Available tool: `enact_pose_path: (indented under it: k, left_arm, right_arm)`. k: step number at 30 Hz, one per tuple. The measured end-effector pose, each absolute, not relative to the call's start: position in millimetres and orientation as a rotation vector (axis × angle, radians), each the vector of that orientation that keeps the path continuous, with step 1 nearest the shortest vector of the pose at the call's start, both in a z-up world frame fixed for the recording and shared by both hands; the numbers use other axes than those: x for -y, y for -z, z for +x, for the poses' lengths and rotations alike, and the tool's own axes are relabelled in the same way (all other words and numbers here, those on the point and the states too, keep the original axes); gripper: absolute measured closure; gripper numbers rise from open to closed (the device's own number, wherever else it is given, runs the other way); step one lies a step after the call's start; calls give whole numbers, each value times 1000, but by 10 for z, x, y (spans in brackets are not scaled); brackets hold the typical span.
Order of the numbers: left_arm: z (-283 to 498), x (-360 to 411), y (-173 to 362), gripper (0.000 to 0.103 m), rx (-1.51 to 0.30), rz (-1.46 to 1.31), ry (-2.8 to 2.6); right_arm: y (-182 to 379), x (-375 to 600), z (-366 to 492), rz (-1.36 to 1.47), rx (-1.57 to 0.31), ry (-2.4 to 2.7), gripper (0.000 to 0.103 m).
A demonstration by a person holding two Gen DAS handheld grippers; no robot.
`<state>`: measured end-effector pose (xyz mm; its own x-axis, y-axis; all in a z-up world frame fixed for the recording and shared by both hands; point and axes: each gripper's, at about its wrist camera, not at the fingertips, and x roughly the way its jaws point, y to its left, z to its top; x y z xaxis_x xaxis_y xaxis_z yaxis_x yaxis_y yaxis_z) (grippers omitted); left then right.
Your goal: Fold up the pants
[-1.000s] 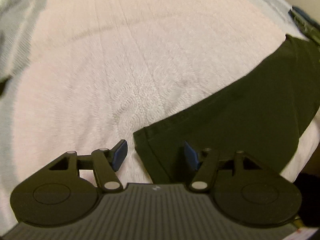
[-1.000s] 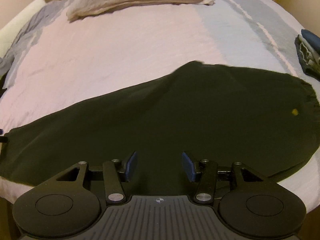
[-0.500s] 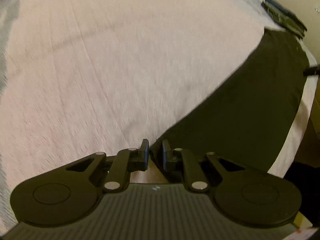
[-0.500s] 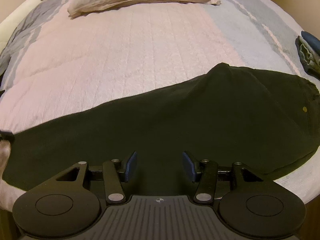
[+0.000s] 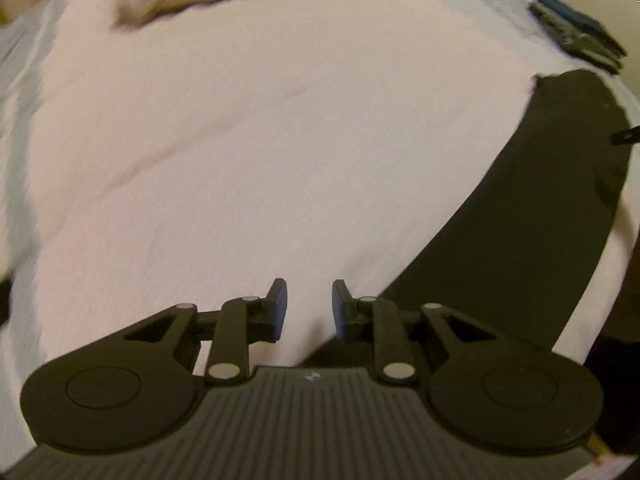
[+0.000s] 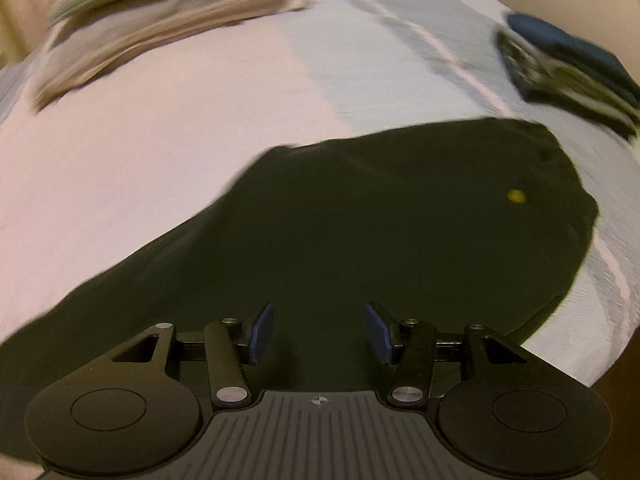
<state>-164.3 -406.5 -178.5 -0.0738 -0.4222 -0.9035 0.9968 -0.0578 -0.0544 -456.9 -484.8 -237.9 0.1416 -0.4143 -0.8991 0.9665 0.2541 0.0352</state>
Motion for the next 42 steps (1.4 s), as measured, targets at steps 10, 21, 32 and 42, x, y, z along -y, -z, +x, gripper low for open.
enact_pose_path:
  k: [10,21,32,42]
  left_arm:
    - [-3618,6142,1876,80,-969,760,1783]
    - [-4652,7405,2698,77,-1300,712,1846]
    - [-4570,7392,2794,78,-1481,733,1851]
    - [-3897,7264,2585,103,-1329,564,1655]
  right_arm:
    - [2419,5763,-5544,730,-898,1108,55]
    - [2795,6809,-6530,738,-917,1078,103]
    - [2814,6777,-6688,795,-867,1119,103]
    - [2832,6807,-6611,812,-867,1184,103]
